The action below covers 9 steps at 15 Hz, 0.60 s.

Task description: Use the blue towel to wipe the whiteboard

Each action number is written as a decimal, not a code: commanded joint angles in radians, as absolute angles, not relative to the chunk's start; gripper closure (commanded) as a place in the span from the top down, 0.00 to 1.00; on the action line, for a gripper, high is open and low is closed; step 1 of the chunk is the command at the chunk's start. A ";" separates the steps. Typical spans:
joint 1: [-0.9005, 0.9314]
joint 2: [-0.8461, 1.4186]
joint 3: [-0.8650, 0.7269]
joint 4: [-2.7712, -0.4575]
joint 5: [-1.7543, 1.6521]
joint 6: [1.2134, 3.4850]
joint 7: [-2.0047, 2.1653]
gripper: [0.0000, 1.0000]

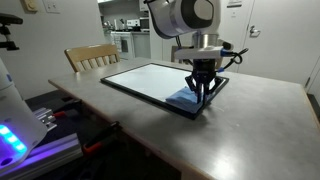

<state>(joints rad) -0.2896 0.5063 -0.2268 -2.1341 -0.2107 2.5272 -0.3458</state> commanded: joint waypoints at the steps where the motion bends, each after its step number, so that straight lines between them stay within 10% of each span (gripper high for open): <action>1: -0.300 0.476 -0.211 -2.153 -0.232 2.542 -0.375 0.51; 9: -0.318 0.266 -0.080 -2.244 -0.074 2.503 -0.534 1.00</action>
